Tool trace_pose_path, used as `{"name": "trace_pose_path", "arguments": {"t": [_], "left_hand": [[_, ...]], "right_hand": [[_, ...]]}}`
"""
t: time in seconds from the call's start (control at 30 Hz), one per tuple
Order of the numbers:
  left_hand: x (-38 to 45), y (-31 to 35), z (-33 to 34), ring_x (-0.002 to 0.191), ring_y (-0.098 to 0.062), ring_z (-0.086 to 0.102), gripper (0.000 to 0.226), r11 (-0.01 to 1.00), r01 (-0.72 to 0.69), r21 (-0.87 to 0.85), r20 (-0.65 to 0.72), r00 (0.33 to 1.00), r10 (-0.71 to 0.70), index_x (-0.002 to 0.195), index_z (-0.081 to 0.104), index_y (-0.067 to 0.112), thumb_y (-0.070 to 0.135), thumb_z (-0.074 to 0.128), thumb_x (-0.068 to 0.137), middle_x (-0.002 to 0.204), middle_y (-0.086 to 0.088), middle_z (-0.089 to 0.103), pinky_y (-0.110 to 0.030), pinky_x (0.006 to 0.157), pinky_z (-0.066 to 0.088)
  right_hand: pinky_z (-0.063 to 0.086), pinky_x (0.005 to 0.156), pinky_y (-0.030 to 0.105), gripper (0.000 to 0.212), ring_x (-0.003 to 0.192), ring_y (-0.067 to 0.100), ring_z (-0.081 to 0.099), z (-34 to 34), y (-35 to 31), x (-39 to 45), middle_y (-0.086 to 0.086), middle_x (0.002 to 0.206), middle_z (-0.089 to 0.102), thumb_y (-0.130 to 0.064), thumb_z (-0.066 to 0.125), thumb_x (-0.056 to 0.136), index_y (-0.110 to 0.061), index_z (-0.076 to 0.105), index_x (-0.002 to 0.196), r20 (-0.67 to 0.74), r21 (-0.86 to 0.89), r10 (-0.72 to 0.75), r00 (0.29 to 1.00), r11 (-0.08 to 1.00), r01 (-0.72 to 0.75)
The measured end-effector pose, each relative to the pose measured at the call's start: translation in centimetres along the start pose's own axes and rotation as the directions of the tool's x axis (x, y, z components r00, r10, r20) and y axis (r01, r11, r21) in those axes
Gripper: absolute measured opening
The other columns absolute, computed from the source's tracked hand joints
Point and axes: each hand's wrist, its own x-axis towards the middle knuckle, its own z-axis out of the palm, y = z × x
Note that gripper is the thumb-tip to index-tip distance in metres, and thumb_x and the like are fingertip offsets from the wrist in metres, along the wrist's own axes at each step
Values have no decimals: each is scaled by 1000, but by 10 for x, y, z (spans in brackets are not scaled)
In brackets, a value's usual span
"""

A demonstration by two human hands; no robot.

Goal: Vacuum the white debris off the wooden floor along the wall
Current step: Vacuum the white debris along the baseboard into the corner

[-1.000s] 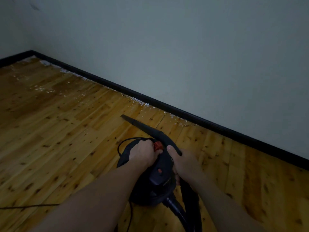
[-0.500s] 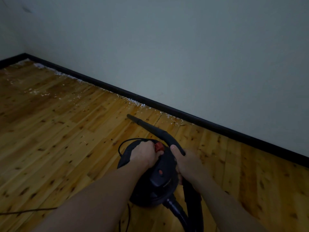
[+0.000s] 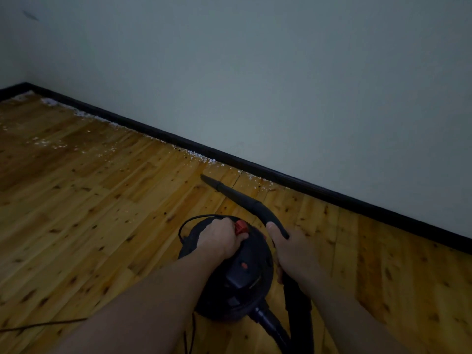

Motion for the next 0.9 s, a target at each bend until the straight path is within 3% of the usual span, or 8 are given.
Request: {"name": "trace_pose_path", "arguments": {"t": [0.17, 0.27, 0.5, 0.73, 0.9], "left_hand": [[-4, 4, 6, 81, -25, 61, 41, 1000, -13, 21, 26, 1000, 12, 91, 53, 20, 60, 63, 95, 91, -4, 63, -37, 67, 49], [-3, 5, 7, 84, -27, 65, 41, 999, -28, 26, 28, 999, 28, 90, 55, 21, 60, 63, 94, 92, -5, 65, -38, 68, 51], [-2, 7, 5, 79, -26, 64, 44, 997, -41, 58, 9, 999, 41, 86, 52, 21, 62, 61, 95, 89, -4, 64, -36, 62, 46], [3, 10, -5, 86, -26, 66, 42, 998, -13, 58, -27, 1000, 15, 92, 58, 20, 62, 61, 95, 96, -4, 68, -38, 67, 49], [1, 16, -4, 88, -27, 67, 40, 999, -11, 49, -43, 999, 13, 90, 57, 20, 60, 61, 97, 96, -4, 68, -37, 67, 49]], "right_hand": [[43, 43, 21, 52, 40, 12, 52, 3, 9, 3, -3, 48, 52, -51, 50, 105, -16, 54, 67, -75, -40, -20, 997, 999, 17], [50, 55, 33, 56, 50, 19, 59, 6, 13, 9, 1, 54, 58, -59, 50, 101, -16, 58, 67, -72, -13, 13, 997, 1000, -14], [42, 37, 23, 53, 37, 18, 56, 13, 10, 18, 5, 49, 53, -51, 48, 106, -9, 57, 75, -69, 34, 23, 997, 999, -20], [42, 37, 22, 54, 37, 17, 55, 17, 6, 30, 5, 50, 55, -52, 48, 106, -9, 57, 74, -101, 38, 23, 995, 999, -19], [48, 48, 30, 56, 46, 18, 60, 18, 12, 35, 2, 55, 59, -57, 48, 103, -12, 61, 72, -118, 18, 26, 993, 1000, -24]]}}
